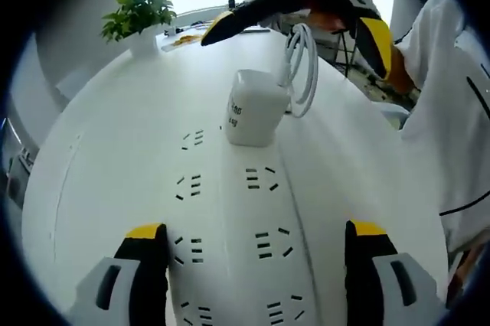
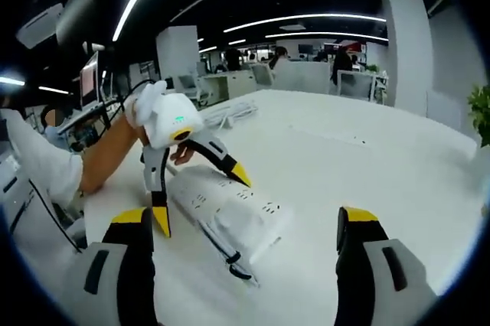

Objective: Straighten the power strip on the desk, plug the charger into it

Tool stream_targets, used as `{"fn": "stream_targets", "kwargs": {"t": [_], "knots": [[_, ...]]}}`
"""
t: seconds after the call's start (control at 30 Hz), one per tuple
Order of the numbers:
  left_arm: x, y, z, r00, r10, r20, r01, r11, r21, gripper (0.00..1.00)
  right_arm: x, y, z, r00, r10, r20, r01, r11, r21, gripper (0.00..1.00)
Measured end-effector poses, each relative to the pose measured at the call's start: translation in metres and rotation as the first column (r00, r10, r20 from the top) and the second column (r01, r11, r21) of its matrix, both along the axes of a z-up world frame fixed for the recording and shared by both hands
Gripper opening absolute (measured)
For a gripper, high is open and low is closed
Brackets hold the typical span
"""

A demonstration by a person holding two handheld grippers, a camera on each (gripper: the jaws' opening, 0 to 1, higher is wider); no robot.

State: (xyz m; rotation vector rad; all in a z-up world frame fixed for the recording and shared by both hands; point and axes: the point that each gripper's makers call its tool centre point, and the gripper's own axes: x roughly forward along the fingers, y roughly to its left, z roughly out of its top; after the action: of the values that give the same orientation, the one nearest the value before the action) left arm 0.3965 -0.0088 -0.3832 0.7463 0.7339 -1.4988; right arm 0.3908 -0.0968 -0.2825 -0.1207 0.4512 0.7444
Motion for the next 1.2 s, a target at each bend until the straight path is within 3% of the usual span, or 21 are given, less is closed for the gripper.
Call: {"fn": "stream_targets", "kwargs": {"t": [0.13,0.23,0.37,0.57,0.73,0.9,0.93,0.97,1.0,1.07,1.13,1.2], "knots": [[-0.003,0.007,0.007,0.998,0.007,0.065,-0.006,1.000,-0.020,0.96,-0.002,-0.001,-0.004,1.000,0.001,0.002,-0.001,1.000,-0.007,0.97],[0.000,0.013,0.012,0.992,0.063,0.110,-0.059,0.997,-0.046,0.96,-0.002,-0.002,-0.007,1.000,-0.008,-0.005,0.008,1.000,0.004,0.97],[0.000,0.023,0.012,0.979,0.163,0.121,-0.155,0.985,-0.073,0.96,-0.001,-0.005,-0.011,0.999,-0.031,-0.018,0.030,1.000,-0.004,0.97],[-0.008,0.042,0.012,0.961,0.245,0.126,-0.238,0.969,-0.069,0.96,-0.003,-0.009,-0.008,0.998,-0.057,-0.004,0.057,0.998,-0.006,0.97],[-0.016,0.054,0.020,0.924,0.376,0.075,-0.367,0.924,-0.105,0.96,-0.009,-0.010,-0.008,0.998,-0.057,0.004,0.058,0.998,-0.018,0.97],[-0.025,0.060,0.036,0.886,0.458,0.072,-0.439,0.878,-0.190,0.94,-0.013,-0.013,-0.008,0.998,-0.057,0.025,0.059,0.995,-0.074,0.97],[-0.028,0.062,0.039,0.876,0.479,0.049,-0.460,0.864,-0.205,0.89,-0.014,-0.014,-0.008,0.998,-0.058,0.027,0.059,0.995,-0.075,0.97],[-0.032,0.065,0.042,0.857,0.516,-0.005,-0.505,0.837,-0.212,0.80,-0.014,-0.015,-0.007,0.998,-0.060,0.027,0.061,0.996,-0.070,0.97],[-0.036,0.069,0.044,0.828,0.558,-0.057,-0.557,0.805,-0.205,0.77,-0.014,-0.016,-0.005,0.998,-0.063,0.025,0.065,0.996,-0.062,0.97],[-0.043,0.071,0.055,0.810,0.580,-0.087,-0.581,0.773,-0.254,0.83,-0.018,-0.017,-0.002,0.997,-0.065,0.034,0.067,0.996,-0.062,0.97],[-0.048,0.076,0.062,0.787,0.613,-0.068,-0.605,0.745,-0.281,0.95,-0.020,-0.018,0.000,0.997,-0.067,0.045,0.070,0.995,-0.068,0.97],[-0.053,0.082,0.064,0.767,0.640,-0.049,-0.626,0.728,-0.278,0.96,-0.023,-0.019,0.000,0.997,-0.067,0.049,0.070,0.995,-0.073,0.97]]}}
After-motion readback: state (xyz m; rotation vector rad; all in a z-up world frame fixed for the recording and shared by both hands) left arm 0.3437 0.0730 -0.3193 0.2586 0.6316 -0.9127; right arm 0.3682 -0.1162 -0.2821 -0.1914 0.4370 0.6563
